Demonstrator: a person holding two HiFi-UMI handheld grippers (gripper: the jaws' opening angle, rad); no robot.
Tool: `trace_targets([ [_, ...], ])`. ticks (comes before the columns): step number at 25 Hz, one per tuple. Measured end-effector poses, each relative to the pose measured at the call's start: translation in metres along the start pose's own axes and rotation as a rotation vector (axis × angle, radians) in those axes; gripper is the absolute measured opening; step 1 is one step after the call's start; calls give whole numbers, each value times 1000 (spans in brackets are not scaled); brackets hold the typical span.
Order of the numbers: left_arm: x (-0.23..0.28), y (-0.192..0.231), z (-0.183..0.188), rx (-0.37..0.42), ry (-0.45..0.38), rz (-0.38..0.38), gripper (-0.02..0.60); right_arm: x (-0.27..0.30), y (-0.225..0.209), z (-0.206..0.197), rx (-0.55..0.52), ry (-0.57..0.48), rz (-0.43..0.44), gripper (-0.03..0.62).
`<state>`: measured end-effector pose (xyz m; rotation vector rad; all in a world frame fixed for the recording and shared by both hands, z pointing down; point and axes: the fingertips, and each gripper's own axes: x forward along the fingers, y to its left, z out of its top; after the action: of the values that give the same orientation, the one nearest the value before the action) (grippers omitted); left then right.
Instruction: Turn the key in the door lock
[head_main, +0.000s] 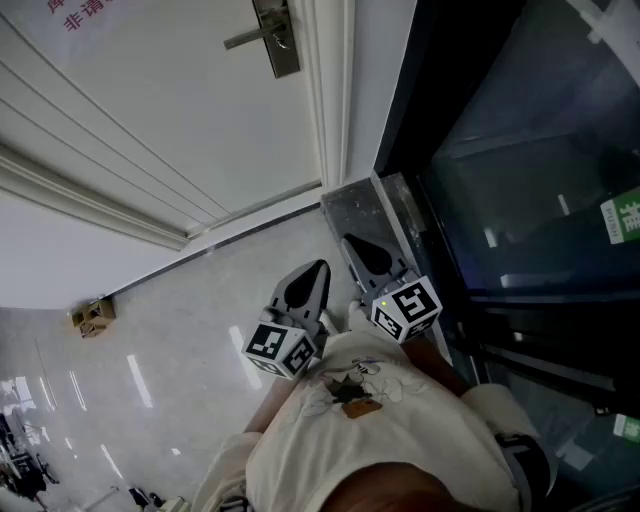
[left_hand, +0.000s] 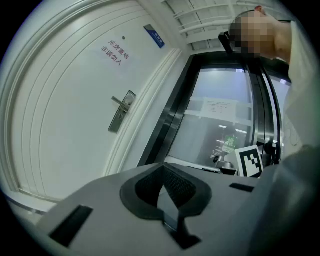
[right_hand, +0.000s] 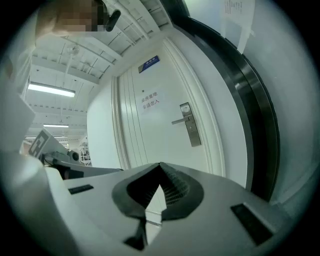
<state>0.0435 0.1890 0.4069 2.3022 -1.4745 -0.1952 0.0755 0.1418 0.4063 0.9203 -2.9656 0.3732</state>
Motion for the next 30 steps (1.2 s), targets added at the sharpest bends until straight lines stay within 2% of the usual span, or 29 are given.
trace_targets([
  [10,23,12,4,-8,12,16,5,7,-30,6,-2,-8,-31,6],
  [16,53,16,10,-14,-16,34,5,16,-60,15,40,-27,-12,6],
  [19,62,35,12,-38,-14,56,5,35,-64,19,-16,-27,-6,7],
  [24,94,85,32,-49,-25,40,5,94,-85,31,-109,-29,-23,8],
  [30,131,166,81,26,17,-9,5,190,-116,64,-195,-58,-154,9],
])
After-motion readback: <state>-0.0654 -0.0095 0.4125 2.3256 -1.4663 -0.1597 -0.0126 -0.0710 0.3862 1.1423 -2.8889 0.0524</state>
